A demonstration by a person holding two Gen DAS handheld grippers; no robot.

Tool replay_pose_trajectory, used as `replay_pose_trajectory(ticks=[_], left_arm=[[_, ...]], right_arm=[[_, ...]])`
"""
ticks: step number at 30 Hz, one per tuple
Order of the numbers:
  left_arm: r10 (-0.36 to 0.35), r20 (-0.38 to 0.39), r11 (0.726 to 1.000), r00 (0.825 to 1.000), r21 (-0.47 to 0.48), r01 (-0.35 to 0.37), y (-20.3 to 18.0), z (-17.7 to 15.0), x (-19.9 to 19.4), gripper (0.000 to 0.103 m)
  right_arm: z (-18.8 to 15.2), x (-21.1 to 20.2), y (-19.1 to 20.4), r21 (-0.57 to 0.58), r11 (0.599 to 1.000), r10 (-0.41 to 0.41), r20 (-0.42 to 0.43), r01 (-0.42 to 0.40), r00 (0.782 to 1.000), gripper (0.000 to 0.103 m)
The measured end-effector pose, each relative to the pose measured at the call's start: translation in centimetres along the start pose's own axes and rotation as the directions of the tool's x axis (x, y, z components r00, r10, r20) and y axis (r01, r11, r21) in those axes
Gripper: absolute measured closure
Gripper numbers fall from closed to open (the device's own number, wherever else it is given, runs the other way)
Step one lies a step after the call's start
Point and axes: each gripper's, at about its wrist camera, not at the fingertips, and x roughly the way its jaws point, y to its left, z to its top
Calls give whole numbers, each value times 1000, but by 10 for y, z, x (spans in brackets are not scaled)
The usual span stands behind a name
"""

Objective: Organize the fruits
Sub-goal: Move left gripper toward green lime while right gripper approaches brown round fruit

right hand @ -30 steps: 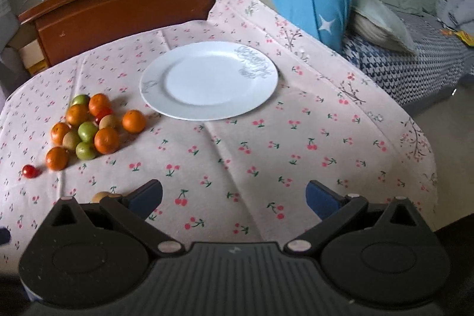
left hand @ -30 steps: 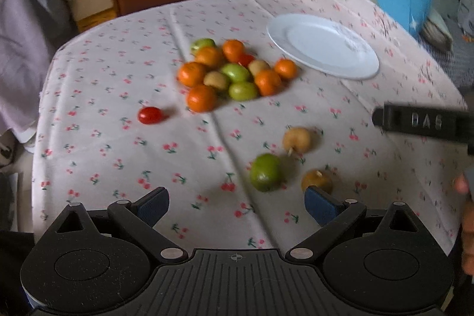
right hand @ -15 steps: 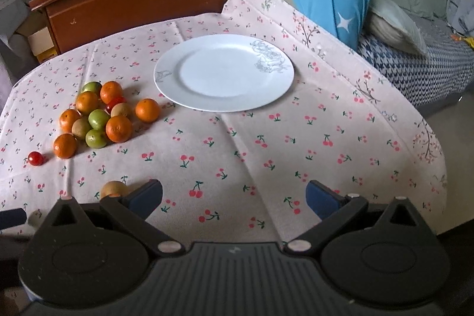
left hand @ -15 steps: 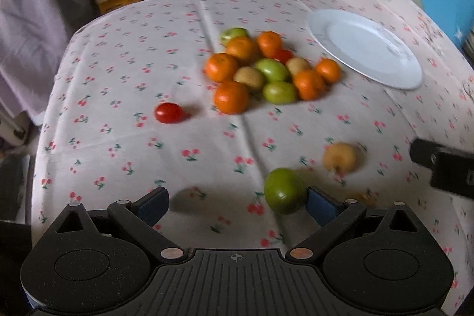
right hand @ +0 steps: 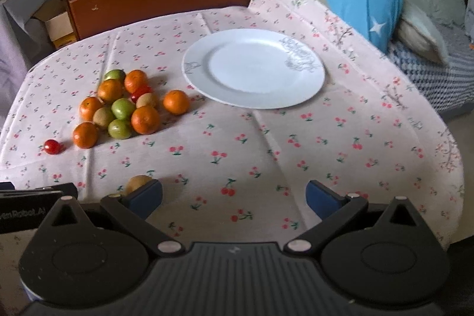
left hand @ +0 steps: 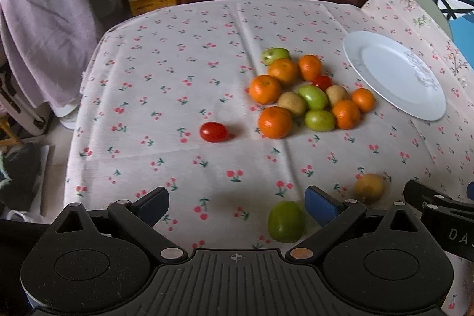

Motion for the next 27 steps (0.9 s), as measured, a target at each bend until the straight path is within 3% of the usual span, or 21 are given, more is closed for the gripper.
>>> replay_pose_trajectory(ticks=[19, 27], left_arm=[[27, -20, 998, 999, -56, -28, 17, 9, -5, 4], [38, -25, 998, 999, -51, -39, 16, 8, -4, 4]], right_arm=[[21, 6, 26, -39, 998, 54, -47, -56, 997, 1], [21, 3, 30, -72, 997, 38, -47, -41, 998, 1]])
